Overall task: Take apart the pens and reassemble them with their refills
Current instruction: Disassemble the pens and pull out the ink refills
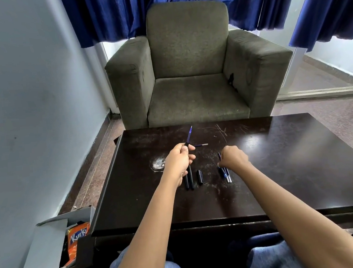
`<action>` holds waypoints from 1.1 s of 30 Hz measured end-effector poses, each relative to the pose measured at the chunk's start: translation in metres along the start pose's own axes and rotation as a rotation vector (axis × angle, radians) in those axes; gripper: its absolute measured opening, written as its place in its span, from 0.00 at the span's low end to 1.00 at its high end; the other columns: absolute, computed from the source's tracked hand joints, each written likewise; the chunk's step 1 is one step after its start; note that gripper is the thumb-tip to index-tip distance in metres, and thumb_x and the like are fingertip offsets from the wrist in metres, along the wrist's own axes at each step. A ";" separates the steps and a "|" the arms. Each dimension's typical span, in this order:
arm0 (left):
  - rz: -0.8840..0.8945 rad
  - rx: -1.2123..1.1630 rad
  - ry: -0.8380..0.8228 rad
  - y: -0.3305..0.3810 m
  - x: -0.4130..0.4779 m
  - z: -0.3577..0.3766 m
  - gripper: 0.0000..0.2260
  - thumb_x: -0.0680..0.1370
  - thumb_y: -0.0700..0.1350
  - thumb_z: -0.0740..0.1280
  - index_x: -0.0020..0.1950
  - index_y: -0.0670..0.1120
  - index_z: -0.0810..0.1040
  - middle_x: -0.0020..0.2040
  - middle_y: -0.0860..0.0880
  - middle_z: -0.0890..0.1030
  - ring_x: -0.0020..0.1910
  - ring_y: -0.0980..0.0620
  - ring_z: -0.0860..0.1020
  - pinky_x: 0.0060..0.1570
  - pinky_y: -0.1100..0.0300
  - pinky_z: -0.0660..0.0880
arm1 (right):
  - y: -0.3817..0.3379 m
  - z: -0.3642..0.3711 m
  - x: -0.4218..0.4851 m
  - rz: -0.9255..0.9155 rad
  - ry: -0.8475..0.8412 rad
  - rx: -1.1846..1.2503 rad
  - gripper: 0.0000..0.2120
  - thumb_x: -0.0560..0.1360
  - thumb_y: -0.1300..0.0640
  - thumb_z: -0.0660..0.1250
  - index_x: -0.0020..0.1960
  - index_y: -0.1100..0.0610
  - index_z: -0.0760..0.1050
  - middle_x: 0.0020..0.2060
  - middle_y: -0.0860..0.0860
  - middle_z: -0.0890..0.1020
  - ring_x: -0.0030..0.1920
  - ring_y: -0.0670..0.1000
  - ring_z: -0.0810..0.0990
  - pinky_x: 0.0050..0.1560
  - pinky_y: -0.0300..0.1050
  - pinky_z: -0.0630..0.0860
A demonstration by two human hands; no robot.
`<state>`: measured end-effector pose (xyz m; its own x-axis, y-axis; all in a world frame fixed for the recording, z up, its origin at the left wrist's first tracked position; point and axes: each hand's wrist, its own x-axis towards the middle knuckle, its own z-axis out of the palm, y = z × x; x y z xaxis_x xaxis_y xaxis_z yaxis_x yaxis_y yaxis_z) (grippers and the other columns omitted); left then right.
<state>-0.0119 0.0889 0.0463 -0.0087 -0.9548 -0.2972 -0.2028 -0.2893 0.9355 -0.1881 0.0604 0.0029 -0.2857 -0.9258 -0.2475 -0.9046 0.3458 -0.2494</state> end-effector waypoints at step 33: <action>0.018 0.045 -0.014 0.002 -0.004 0.001 0.14 0.83 0.48 0.52 0.48 0.53 0.76 0.44 0.52 0.79 0.39 0.58 0.73 0.35 0.62 0.67 | -0.009 0.009 -0.007 0.085 -0.039 -0.059 0.16 0.70 0.59 0.73 0.57 0.59 0.76 0.56 0.53 0.80 0.55 0.56 0.81 0.42 0.44 0.74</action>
<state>-0.0130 0.0921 0.0494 -0.0266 -0.9586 -0.2834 -0.2463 -0.2685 0.9313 -0.1749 0.0646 -0.0014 -0.3505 -0.8865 -0.3021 -0.8950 0.4120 -0.1708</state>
